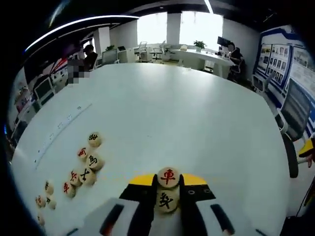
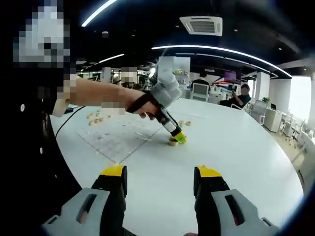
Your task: Pick up the chess pieces one by one and place each piece onto its starting position on the chessboard, setting the pieces on their correct points until all the chess pieces are arranged in the starting layout
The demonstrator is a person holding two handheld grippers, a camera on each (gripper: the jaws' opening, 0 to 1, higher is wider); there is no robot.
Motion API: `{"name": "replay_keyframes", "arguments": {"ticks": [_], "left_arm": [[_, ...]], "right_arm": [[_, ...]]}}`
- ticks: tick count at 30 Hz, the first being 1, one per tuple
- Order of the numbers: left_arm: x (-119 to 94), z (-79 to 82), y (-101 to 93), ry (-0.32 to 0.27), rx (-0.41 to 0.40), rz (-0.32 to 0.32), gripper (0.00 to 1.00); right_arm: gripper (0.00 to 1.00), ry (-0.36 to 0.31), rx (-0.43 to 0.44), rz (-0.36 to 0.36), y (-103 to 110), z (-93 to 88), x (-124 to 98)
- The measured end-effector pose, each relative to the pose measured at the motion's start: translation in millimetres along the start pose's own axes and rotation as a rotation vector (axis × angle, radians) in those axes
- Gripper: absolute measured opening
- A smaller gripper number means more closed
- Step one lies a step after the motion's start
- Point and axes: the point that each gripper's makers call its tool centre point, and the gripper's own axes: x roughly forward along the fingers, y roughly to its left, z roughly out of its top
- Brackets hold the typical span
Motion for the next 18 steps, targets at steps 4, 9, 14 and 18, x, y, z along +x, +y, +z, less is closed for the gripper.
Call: {"name": "replay_keyframes", "arguments": {"ticks": [4, 9, 14, 18], "left_arm": [[-5.3, 5.0, 2.2, -0.031, -0.011, 0.007, 0.20], [-27.8, 11.6, 14.5, -0.081, -0.021, 0.030, 0.20], [-66.4, 9.7, 35.7, -0.163, -0.046, 0.075, 0.20], [-99.6, -2.5, 56.5, -0.207, -0.059, 0.120, 0.20]], "right_arm": [[0.55, 0.000, 0.000, 0.003, 0.9, 0.3, 0.8], [0.55, 0.002, -0.012, 0.014, 3.2, 4.4, 4.4], [0.55, 0.003, -0.029, 0.035, 8.3, 11.3, 12.6], [0.55, 0.004, -0.055, 0.064, 16.3, 21.1, 22.2]]}}
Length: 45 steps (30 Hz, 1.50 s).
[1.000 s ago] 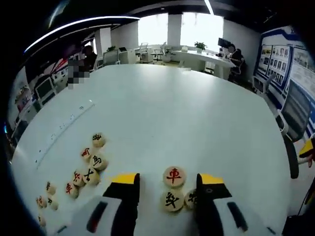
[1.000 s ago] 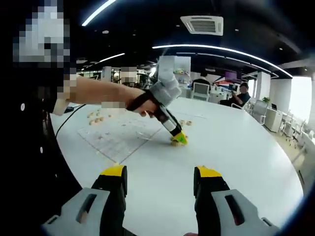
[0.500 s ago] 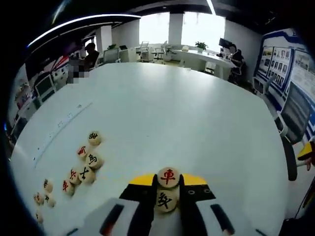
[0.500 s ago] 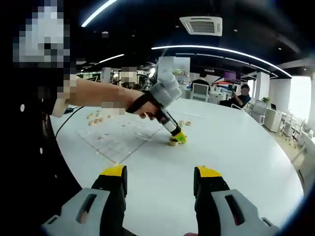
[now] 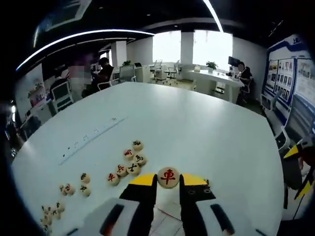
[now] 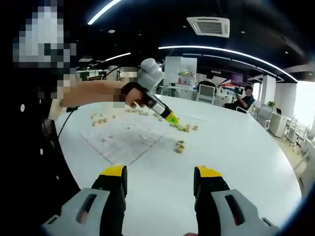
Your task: Pick up the chess pieces one by one and place each piece onto its starting position on the chessboard, setting the pieces on their correct points until all the chess pieces are arranged in the starting layout
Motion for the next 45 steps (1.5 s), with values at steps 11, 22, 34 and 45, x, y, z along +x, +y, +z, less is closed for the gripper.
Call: {"name": "replay_keyframes", "arguments": {"ticks": [11, 22, 34, 45], "left_arm": [[-89.9, -44.7, 72.8, -0.075, -0.090, 0.157, 0.20], [-158.7, -106.5, 139.9, -0.085, -0.200, 0.326, 0.20], [-179.1, -144.3, 181.3, -0.051, -0.285, 0.402, 0.21], [-148.6, -170.9, 209.2, 0.025, -0.363, 0.410, 0.21]], "right_arm": [[0.55, 0.001, -0.054, 0.092, 29.3, 23.9, 31.6], [0.55, 0.013, -0.088, 0.180, 60.1, 34.3, 59.3], [0.55, 0.015, -0.096, 0.191, 64.0, 37.6, 59.1], [0.55, 0.018, -0.074, 0.146, 52.5, 32.6, 48.0]]}}
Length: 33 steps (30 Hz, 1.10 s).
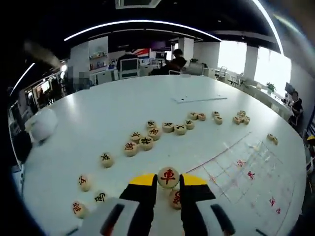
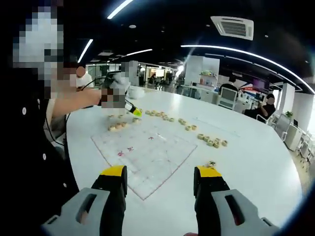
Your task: Pick up the chess pieces one by one and place each piece onto its starting position on the chessboard, setting the pieces on their correct points until all the chess pieces are arranged in the starting layout
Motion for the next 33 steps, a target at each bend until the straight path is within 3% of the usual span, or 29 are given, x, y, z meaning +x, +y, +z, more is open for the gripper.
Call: {"name": "replay_keyframes", "arguments": {"ticks": [19, 25, 29, 33], "left_arm": [[4.1, -14.7, -5.0, 0.080, 0.023, -0.006, 0.21], [1.9, -15.2, -9.4, 0.086, 0.036, -0.017, 0.30], [-9.3, -1.7, -7.0, 0.030, 0.029, -0.018, 0.32], [-33.5, 21.5, 2.8, -0.078, -0.002, -0.015, 0.34]], "right_arm": [[0.54, -0.018, 0.022, -0.033, -12.6, -4.2, -3.3], [0.54, -0.018, 0.030, -0.039, -14.3, -6.5, -4.5], [0.54, -0.021, 0.033, -0.040, -14.5, -6.1, -4.5], [0.54, -0.020, 0.031, -0.037, -14.2, -6.2, -3.3]]}}
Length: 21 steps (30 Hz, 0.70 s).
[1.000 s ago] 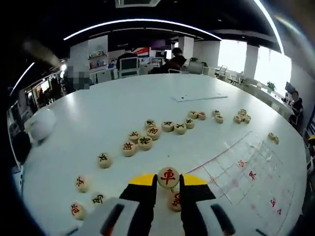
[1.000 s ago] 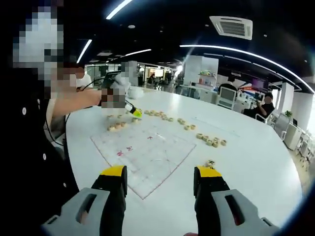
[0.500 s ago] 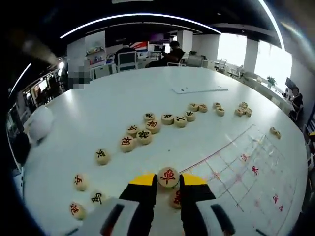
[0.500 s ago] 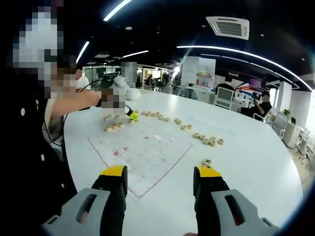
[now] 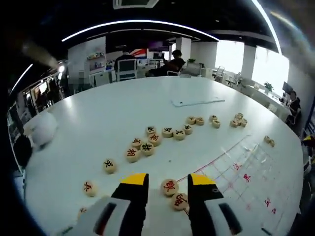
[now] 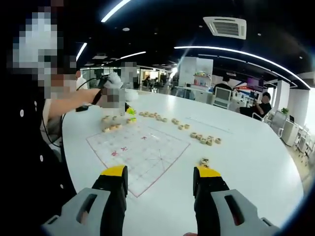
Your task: Pick up the chess pieces one by one and place each piece onto its starting position on the chessboard, setting the pieces on their correct points until all the chess pieces are arranged in the starting layout
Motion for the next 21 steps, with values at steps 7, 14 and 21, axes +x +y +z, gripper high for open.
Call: {"name": "replay_keyframes", "arguments": {"ticks": [7, 14, 21], "left_arm": [[-55.8, 26.6, 20.6, -0.196, -0.002, 0.050, 0.38], [-104.0, 8.2, 41.2, -0.266, 0.039, 0.064, 0.53], [-144.5, -27.8, 53.2, -0.261, 0.029, 0.067, 0.67]], "right_arm": [[0.54, -0.003, -0.006, 0.011, 2.0, 2.3, 2.8], [0.54, -0.005, -0.017, 0.026, 5.8, 6.2, 6.0], [0.54, -0.002, -0.029, 0.046, 11.2, 9.1, 10.4]]}}
